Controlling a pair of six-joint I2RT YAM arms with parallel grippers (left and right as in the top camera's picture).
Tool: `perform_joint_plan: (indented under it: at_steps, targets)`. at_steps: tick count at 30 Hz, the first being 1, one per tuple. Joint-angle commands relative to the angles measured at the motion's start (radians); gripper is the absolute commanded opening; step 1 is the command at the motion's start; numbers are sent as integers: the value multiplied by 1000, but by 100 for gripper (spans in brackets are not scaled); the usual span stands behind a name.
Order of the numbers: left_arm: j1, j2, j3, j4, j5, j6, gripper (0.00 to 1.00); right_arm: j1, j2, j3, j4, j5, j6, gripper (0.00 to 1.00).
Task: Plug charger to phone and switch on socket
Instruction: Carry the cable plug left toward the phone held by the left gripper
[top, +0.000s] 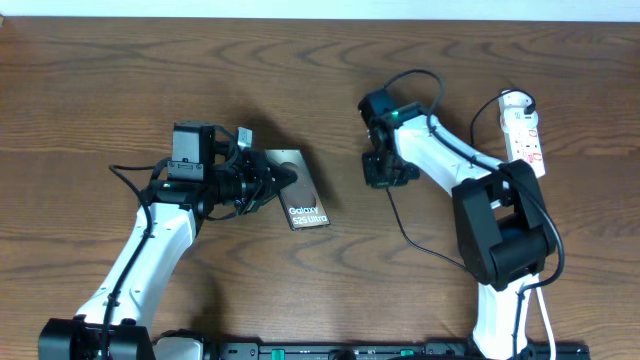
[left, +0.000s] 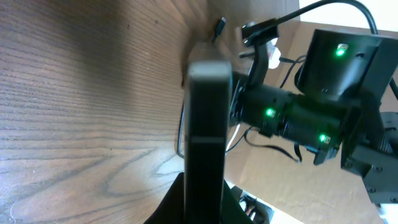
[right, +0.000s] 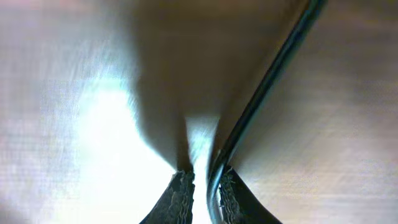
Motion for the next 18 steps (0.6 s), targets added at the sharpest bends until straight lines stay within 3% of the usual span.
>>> perform_joint_plan:
  at_steps: [1,9,17,18]
  targets:
    - [3,-7,9,4,24,-6,7,40,81,-62,-16,-97,-11,18]
    - [4,-7,9,4,24,3,7,68,81,-61,23,-152,-8,27]
    - [4,-7,9,4,16,120,7,68,81,-61,59,-169,-6,28]
    - [4,-7,9,4,8,126,7,66,81,-61,64,-169,1,32]
